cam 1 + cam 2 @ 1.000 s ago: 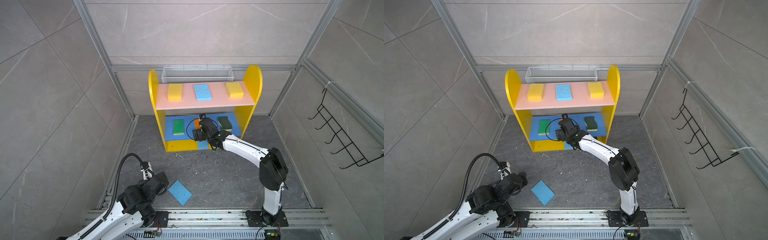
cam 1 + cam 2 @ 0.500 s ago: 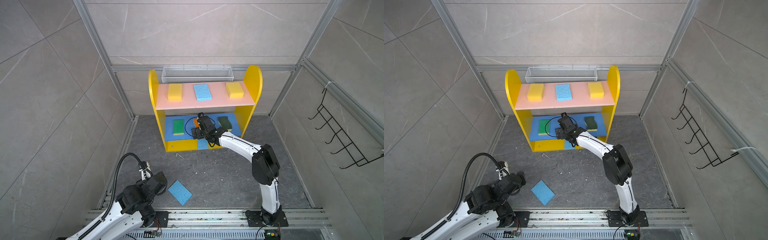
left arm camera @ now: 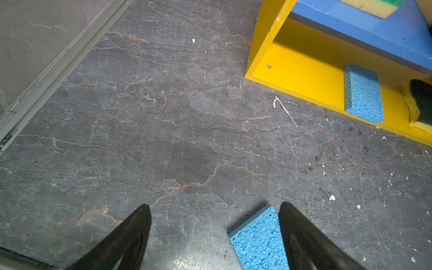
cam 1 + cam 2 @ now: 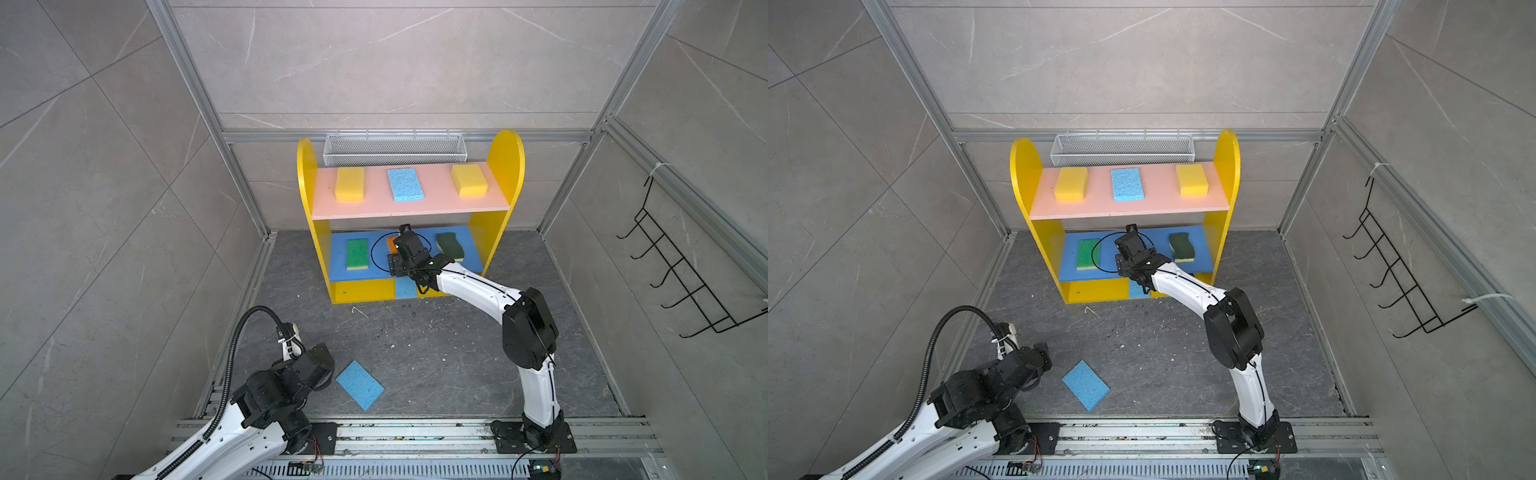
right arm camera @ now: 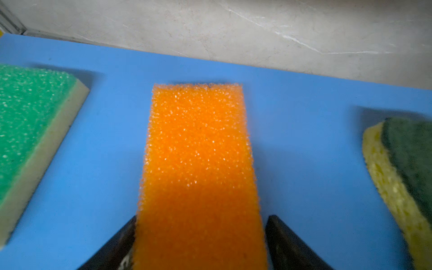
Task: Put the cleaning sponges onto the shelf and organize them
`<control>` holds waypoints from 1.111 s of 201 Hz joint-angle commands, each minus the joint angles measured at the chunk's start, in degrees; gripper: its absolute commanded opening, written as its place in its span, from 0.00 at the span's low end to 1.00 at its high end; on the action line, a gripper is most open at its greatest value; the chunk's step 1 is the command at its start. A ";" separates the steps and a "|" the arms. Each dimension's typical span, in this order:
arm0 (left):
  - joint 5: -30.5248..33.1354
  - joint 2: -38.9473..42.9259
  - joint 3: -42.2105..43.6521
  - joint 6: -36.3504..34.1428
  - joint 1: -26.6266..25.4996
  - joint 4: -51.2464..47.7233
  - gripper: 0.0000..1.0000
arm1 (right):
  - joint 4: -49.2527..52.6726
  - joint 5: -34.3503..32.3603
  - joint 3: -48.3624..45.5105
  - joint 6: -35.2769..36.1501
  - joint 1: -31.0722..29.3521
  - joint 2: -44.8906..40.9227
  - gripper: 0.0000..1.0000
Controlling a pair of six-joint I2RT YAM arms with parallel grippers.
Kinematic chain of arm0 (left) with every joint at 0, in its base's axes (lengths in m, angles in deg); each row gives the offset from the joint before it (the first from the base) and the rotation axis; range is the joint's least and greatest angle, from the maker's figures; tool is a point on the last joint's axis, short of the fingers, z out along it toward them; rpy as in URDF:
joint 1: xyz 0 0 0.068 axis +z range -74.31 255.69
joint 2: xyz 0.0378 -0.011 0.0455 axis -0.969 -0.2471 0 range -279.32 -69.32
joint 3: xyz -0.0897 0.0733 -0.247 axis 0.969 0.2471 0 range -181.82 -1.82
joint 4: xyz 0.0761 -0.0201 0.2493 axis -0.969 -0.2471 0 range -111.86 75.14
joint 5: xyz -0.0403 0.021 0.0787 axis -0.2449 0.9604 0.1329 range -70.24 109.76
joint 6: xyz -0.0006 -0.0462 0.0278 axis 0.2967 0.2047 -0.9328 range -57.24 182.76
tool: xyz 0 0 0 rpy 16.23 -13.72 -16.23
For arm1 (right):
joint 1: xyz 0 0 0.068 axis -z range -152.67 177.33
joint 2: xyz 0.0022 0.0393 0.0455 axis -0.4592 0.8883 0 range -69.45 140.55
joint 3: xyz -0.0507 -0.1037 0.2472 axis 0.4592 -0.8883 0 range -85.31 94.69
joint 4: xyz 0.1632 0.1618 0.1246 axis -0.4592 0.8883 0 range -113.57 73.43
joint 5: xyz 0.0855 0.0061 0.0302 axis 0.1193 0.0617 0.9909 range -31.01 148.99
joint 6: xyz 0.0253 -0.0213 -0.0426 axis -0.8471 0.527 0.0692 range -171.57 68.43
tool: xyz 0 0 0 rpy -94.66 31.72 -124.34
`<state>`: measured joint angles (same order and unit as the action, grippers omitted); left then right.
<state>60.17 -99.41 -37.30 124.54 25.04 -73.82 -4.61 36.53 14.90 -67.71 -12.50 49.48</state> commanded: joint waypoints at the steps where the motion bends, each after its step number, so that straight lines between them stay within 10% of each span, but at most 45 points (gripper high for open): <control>1: 1.08 -0.14 -1.70 0.46 -0.15 -1.33 0.88 | 3.11 -2.84 0.08 -2.65 0.11 1.67 0.81; 223: 1.08 1.53 -2.97 0.82 -0.19 -4.59 0.88 | 2.11 -3.29 -3.34 -10.92 -0.40 0.14 0.64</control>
<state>60.17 -98.12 -38.13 124.96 25.04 -76.66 -5.86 33.63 14.29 -74.05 -12.57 49.83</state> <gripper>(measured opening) 0.880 0.641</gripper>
